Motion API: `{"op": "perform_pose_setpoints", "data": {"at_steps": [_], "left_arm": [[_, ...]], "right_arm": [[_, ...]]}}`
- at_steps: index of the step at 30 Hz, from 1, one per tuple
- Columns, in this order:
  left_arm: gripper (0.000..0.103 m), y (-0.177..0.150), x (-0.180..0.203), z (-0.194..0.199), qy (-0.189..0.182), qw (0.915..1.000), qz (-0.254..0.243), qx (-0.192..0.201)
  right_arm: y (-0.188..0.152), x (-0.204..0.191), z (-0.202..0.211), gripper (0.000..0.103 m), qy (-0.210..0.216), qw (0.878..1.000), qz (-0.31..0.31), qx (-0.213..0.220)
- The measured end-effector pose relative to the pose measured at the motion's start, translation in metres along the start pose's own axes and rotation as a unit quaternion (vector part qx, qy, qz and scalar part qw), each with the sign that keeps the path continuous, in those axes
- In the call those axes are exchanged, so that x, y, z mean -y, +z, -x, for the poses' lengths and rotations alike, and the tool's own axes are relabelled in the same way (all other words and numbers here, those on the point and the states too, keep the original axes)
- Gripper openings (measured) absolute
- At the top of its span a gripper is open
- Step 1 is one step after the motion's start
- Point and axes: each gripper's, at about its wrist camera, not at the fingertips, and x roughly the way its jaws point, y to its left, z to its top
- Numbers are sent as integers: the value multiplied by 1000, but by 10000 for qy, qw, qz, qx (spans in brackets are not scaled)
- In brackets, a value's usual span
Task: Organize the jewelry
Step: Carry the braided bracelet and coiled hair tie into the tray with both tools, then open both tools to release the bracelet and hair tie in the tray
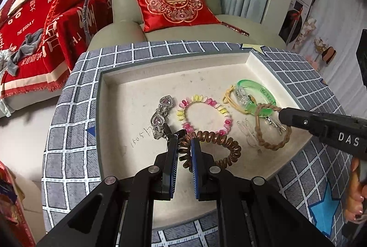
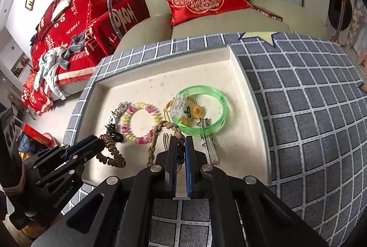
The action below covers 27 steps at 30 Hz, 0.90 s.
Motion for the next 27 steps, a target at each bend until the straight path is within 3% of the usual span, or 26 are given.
{"op": "perform_pose_setpoints", "data": {"at_steps": [16,27], "left_arm": [[26,0,-2,-27,268,9996,29,-111],[27,-5,8,-22,430,9987,-274,-44]], "right_arm": [[4,10,-27,6,-340,9994,40,-86],[2,12,-34,7,-336,9992,10,-203]]}}
